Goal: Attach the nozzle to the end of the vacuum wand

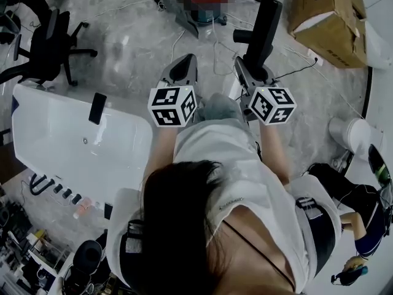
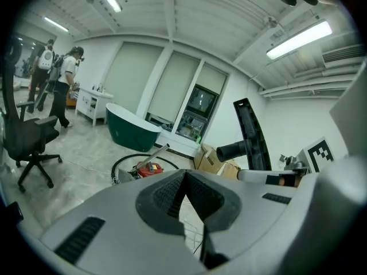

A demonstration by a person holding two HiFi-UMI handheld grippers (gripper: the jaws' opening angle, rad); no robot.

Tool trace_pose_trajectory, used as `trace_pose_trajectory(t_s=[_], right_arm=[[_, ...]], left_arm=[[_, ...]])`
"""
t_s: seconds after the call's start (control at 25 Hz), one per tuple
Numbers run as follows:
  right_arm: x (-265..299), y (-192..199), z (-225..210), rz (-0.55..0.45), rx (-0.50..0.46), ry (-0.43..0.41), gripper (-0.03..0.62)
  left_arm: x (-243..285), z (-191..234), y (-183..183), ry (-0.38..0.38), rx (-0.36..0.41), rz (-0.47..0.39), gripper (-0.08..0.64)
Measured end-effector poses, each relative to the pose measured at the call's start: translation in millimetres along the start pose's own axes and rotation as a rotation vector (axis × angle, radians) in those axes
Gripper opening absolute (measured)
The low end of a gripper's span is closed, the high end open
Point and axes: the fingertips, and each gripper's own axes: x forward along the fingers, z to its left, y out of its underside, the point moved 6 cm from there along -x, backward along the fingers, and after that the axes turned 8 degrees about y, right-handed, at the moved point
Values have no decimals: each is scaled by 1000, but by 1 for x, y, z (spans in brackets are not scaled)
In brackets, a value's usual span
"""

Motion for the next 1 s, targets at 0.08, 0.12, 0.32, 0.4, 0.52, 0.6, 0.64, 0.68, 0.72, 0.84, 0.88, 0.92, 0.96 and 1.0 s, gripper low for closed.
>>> trace_pose_trajectory(t_s=[0.08, 0.12, 0.32, 0.4, 0.52, 0.6, 0.64, 0.68, 0.72, 0.84, 0.88, 0.92, 0.96, 1.0], right_arm=[[2, -3, 3, 1, -21, 4, 107], [3, -3, 4, 2, -31, 2, 107], [4, 3, 6, -3, -23, 1, 107], [6, 4, 4, -5, -26, 8, 107], [10, 1, 0, -2, -28, 8, 107], [15, -5, -5, -3, -27, 9, 107], [17, -8, -9, -3, -27, 10, 107], [19, -12, -14, -3, -26, 10, 107], [21, -15, -20, -3, -24, 11, 107], [28, -22, -40, -2, -17, 29, 107], [29, -24, -46, 0, -13, 37, 107], [31, -27, -52, 1, -9, 44, 107], [33, -29, -57, 1, -5, 50, 107], [36, -32, -63, -1, -3, 57, 107]], left_arm=[[-3, 2, -5, 5, 2, -21, 3], [-4, 2, -6, 9, 4, -34, 3], [-5, 2, -6, 22, 15, -40, 3], [-3, 4, -6, 20, 16, -41, 3], [2, 5, -8, 13, 16, -40, 3], [8, 6, -11, 6, 16, -33, 3], [11, 7, -12, 2, 14, -31, 3], [14, 8, -13, -3, 12, -29, 3], [18, 9, -14, -8, 11, -29, 3], [29, 12, -17, -22, 10, -29, 3], [32, 13, -17, -27, 7, -26, 3], [35, 14, -17, -31, 4, -23, 3], [39, 15, -18, -35, 1, -20, 3], [44, 16, -19, -38, -1, -18, 3]])
